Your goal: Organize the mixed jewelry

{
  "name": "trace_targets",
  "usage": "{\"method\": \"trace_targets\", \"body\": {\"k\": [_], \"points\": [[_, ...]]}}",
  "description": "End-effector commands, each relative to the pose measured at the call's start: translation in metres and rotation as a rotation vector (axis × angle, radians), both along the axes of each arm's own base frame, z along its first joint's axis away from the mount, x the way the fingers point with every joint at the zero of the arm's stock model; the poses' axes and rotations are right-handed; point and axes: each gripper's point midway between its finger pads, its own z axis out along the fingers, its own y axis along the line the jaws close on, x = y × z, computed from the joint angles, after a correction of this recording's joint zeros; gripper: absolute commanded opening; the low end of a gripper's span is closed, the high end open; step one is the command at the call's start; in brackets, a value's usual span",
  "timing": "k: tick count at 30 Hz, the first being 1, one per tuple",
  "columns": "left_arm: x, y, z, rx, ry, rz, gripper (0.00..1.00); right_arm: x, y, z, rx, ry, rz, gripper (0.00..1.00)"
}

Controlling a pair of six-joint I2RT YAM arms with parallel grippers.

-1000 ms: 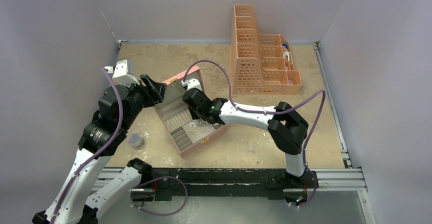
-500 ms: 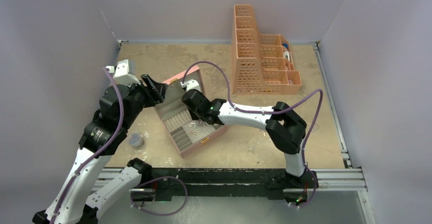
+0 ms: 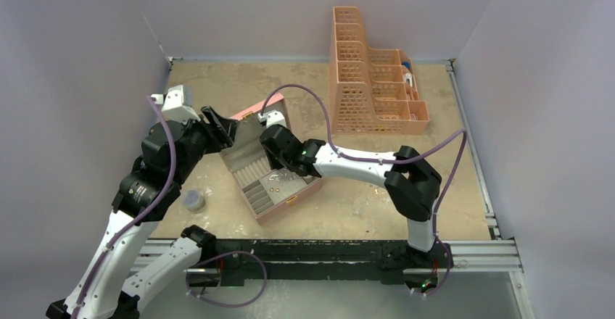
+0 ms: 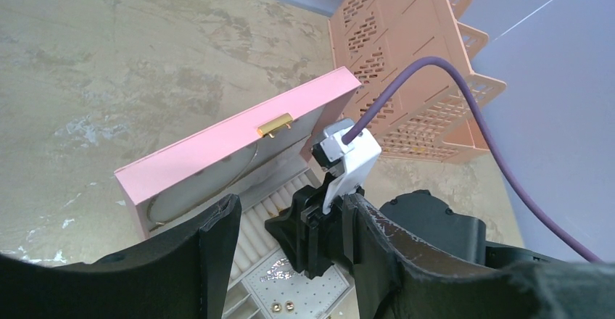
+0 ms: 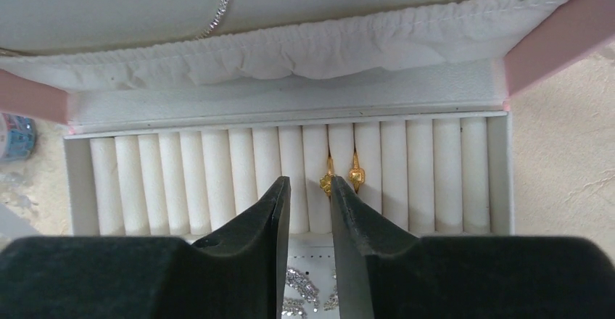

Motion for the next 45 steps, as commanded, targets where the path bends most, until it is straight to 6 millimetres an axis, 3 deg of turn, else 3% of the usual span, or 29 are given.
{"method": "trace_targets", "body": {"k": [1,19,26,32,38,41,45], "points": [[-0.001,0.0,0.013,-0.027,-0.032,-0.003,0.54,0.002,0.006,0.04,0.09,-0.041,-0.011,0.27],[0.0,-0.001,0.011,-0.026,-0.025,-0.002,0.54,0.003,0.004,0.003,0.021,-0.012,-0.017,0.13],[0.0,0.0,0.012,-0.024,-0.026,-0.001,0.54,0.004,0.004,0.004,0.026,-0.017,-0.024,0.12],[-0.001,0.0,0.012,-0.026,-0.028,-0.002,0.54,0.006,0.005,0.03,0.08,-0.052,-0.032,0.13],[-0.002,-0.001,0.014,-0.032,-0.03,-0.009,0.54,0.004,-0.006,0.081,0.22,-0.115,-0.068,0.16],[-0.003,-0.003,0.014,-0.038,-0.027,-0.018,0.54,0.001,-0.026,0.102,0.278,-0.144,-0.126,0.19],[-0.005,-0.007,0.014,-0.048,-0.026,-0.038,0.55,0.008,-0.07,0.111,0.318,-0.139,-0.289,0.2]]}}
